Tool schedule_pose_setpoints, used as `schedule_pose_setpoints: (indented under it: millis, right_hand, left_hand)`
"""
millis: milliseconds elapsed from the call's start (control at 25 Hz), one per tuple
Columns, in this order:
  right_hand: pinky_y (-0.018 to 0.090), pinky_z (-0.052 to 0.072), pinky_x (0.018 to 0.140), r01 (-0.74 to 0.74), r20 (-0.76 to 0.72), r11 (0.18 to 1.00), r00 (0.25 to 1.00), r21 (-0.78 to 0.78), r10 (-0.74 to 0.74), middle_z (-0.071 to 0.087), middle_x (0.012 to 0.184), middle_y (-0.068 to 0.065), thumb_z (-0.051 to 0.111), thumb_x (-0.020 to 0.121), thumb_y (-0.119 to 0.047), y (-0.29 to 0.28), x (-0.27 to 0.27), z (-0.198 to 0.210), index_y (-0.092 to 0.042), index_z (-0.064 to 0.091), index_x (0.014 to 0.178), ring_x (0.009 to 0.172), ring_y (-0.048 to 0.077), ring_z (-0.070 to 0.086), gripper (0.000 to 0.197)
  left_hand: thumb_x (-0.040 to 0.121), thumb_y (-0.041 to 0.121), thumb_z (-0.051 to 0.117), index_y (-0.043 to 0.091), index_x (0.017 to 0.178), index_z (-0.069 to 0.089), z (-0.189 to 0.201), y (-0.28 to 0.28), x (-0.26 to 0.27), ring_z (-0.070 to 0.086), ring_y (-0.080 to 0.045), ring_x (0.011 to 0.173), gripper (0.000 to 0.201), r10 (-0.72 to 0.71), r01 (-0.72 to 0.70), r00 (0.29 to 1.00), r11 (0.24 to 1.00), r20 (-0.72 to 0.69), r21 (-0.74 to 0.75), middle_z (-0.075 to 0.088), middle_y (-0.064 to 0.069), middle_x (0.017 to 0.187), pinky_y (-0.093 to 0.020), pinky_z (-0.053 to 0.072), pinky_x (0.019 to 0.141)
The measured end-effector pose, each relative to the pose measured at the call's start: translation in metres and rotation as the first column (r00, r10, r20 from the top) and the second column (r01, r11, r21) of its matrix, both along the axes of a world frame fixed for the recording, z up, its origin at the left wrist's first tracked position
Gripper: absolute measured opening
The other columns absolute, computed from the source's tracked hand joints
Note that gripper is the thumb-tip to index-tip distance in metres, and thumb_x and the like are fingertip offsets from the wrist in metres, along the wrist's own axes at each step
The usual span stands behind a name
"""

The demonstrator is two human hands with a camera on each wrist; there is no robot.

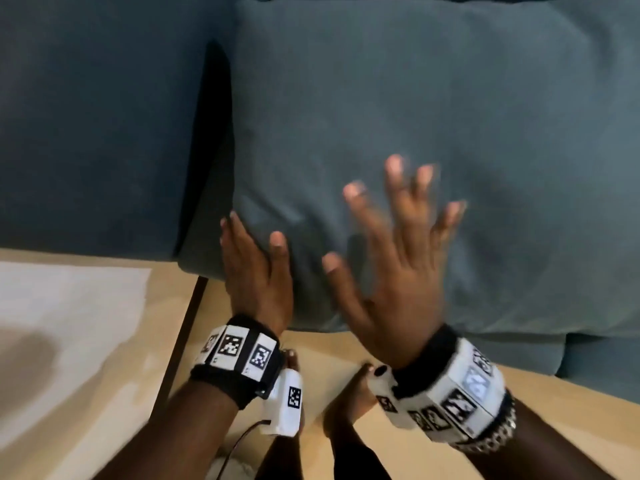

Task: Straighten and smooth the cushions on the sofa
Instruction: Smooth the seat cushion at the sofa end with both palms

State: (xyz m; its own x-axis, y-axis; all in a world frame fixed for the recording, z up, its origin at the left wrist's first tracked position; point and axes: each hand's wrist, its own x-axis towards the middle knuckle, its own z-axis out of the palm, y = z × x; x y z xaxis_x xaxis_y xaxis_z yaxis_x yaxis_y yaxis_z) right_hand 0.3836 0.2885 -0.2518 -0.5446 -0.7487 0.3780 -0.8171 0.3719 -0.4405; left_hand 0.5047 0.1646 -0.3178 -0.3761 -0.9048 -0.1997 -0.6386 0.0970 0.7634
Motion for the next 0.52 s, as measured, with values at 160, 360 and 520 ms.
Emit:
schedule_pose_setpoints:
  millis: [160, 360, 520]
  right_hand:
    - [0.071, 0.005, 0.122, 0.222, -0.169, 0.938, 0.969, 0.265, -0.181, 0.010, 0.171, 0.019, 0.047, 0.102, -0.052, -0.002, -0.017, -0.040, -0.026, 0.022, 0.161, 0.158, 0.031, -0.001, 0.070]
    - [0.066, 0.004, 0.124, 0.200, 0.071, 0.961, 0.974, 0.193, -0.217, 0.014, 0.172, 0.011, 0.060, 0.099, -0.043, -0.004, -0.013, -0.029, -0.022, 0.038, 0.159, 0.160, 0.034, 0.005, 0.067]
    - [0.063, 0.000, 0.124, 0.262, -0.045, 0.963, 0.963, -0.064, -0.266, 0.013, 0.167, 0.012, 0.065, 0.096, -0.036, 0.000, 0.005, -0.021, -0.018, 0.035, 0.156, 0.158, 0.033, -0.002, 0.069]
  left_hand:
    - [0.101, 0.061, 0.027, 0.013, 0.163, 0.006, -0.010, 0.005, -0.003, 0.001, -0.029, 0.158, 0.081, -0.137, 0.156, 0.984, 0.969, 0.109, -0.191, 0.000, -0.008, 0.172, -0.051, 0.008, 0.127]
    - [0.100, 0.056, 0.024, 0.031, 0.163, 0.002, 0.003, 0.006, -0.017, -0.004, -0.027, 0.158, 0.071, -0.213, 0.276, 0.935, 0.939, 0.282, -0.206, -0.005, 0.002, 0.172, -0.059, 0.007, 0.124]
    - [0.100, 0.056, 0.019, 0.038, 0.162, 0.001, -0.010, -0.003, -0.014, -0.005, -0.021, 0.158, 0.067, -0.245, 0.290, 0.938, 0.943, 0.247, -0.165, -0.006, 0.007, 0.172, -0.057, 0.005, 0.124]
